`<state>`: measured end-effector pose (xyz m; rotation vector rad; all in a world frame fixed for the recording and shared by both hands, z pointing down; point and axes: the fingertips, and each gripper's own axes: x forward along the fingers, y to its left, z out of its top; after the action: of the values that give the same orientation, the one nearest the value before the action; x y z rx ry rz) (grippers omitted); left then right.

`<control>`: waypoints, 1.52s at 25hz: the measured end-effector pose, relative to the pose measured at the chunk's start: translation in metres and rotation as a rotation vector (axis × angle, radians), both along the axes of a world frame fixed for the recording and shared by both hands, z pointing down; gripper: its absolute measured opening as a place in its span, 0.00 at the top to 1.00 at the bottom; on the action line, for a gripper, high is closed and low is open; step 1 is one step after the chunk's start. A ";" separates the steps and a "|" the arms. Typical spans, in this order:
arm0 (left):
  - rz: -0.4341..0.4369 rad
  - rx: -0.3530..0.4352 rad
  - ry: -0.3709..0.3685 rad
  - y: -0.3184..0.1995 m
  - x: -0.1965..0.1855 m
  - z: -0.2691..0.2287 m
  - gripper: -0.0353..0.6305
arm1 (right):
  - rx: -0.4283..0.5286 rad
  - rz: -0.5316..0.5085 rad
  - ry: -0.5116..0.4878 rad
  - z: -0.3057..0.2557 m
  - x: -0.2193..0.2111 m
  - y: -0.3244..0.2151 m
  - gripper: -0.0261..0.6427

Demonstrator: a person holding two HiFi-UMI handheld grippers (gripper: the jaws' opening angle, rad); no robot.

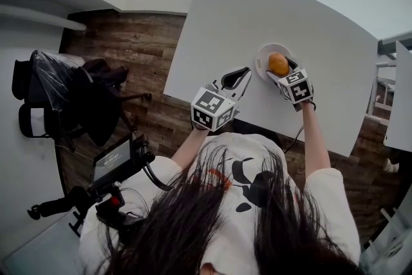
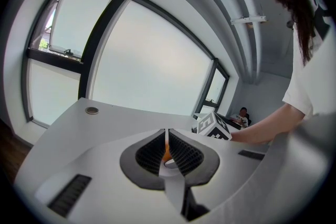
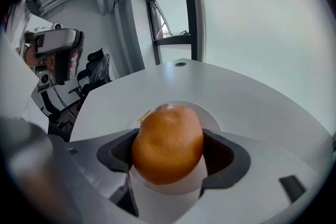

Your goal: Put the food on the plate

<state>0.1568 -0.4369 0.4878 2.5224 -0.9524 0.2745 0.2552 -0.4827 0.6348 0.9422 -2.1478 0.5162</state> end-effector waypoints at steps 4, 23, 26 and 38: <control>-0.009 0.003 -0.001 -0.001 -0.005 0.001 0.94 | -0.022 0.040 -0.014 0.005 0.001 -0.002 0.40; -0.011 0.007 0.011 -0.003 -0.009 0.001 0.94 | 0.061 0.377 -0.368 -0.074 0.022 0.017 0.40; 0.002 0.007 0.015 0.001 -0.008 0.003 0.94 | 0.113 0.364 -0.401 -0.090 0.006 0.035 0.41; 0.088 0.030 0.026 0.033 -0.021 -0.007 0.94 | 0.255 0.547 -0.506 -0.143 -0.043 0.067 0.53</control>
<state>0.1361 -0.4044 0.4805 2.5928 -0.8429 0.2557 0.2127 -0.4153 0.4921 1.7126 -2.4263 0.8267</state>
